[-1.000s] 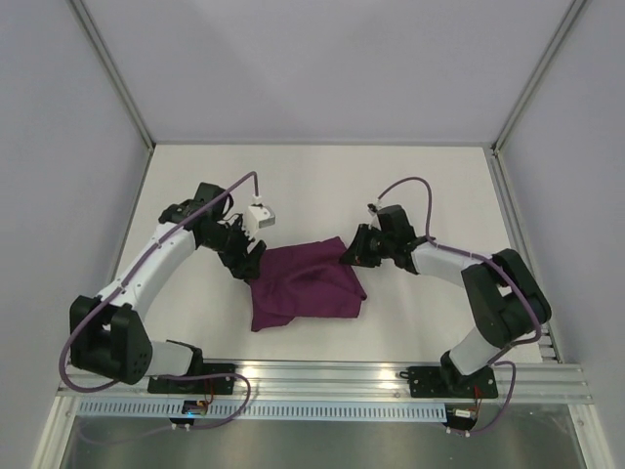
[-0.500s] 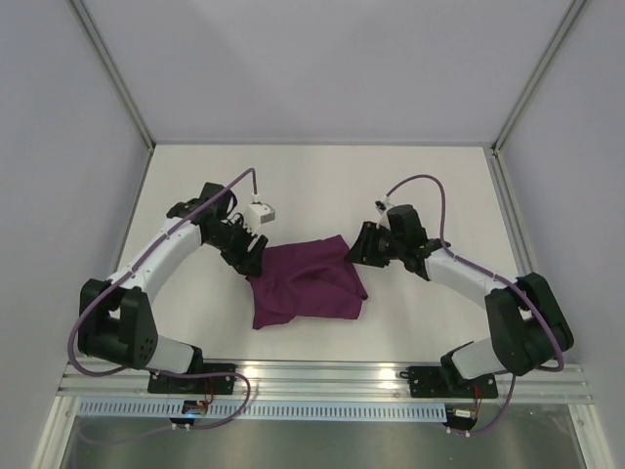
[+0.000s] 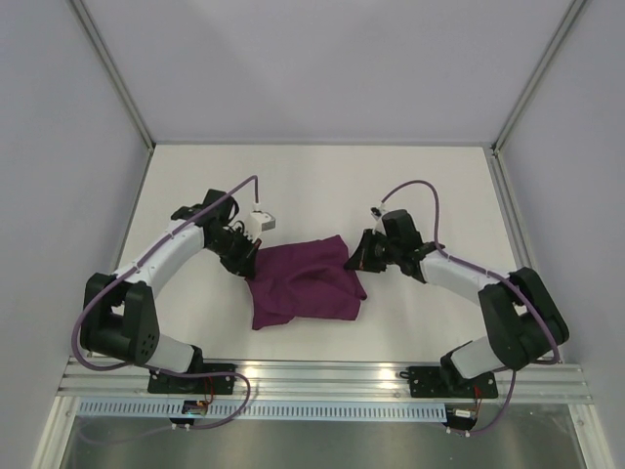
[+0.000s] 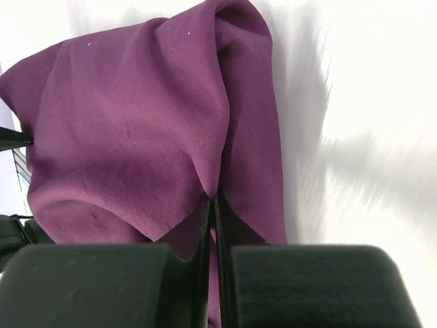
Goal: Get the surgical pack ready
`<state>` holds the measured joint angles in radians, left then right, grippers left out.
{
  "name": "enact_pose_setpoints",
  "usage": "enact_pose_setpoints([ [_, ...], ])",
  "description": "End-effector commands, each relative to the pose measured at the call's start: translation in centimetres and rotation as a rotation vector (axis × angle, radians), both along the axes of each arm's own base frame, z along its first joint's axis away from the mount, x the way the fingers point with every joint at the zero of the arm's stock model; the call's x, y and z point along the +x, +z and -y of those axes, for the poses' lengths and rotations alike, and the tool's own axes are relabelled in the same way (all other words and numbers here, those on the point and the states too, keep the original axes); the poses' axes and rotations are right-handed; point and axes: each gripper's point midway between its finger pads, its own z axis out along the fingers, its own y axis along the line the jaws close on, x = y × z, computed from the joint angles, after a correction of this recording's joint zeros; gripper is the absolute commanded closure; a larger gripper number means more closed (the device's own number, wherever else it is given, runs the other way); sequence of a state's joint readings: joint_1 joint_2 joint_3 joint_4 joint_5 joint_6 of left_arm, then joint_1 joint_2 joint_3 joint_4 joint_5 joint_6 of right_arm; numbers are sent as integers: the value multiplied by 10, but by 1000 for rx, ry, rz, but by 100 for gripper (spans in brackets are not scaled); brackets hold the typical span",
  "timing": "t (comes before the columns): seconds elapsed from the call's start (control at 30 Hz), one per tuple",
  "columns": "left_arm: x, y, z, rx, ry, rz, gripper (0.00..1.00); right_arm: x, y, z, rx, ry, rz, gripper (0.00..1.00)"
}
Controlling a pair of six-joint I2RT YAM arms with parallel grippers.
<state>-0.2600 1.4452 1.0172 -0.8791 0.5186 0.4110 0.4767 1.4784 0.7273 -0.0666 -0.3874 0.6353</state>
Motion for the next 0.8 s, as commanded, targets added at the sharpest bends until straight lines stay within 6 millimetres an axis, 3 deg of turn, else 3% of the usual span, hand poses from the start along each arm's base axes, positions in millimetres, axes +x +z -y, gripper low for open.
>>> enact_pose_setpoints([
  [0.0,-2,4,-2,-3,-12,23,100,-4,16,2,4,-3,37,99],
  [0.03,-2,5,-4,5,-12,28,100,-5,24,5,2,-7,58,99],
  [0.17,-3,8,-5,9,-25,49,100,-21,26,17,-46,-2,27,99],
  [0.3,-3,6,-10,35,-27,56,100,-34,18,23,-69,7,-18,98],
  [0.4,-3,6,-11,43,-34,61,98,-41,8,27,-85,6,-45,91],
  [0.47,-4,10,-12,42,-54,67,82,-42,6,24,-70,23,-53,79],
  [0.5,-6,14,-11,32,-65,71,62,-42,6,21,-61,36,-56,73],
  [0.57,-10,31,-9,13,-93,123,43,-43,11,20,-44,47,-49,71],
  [0.77,-39,87,16,13,-284,389,26,-52,8,39,-12,-2,-70,62],
])
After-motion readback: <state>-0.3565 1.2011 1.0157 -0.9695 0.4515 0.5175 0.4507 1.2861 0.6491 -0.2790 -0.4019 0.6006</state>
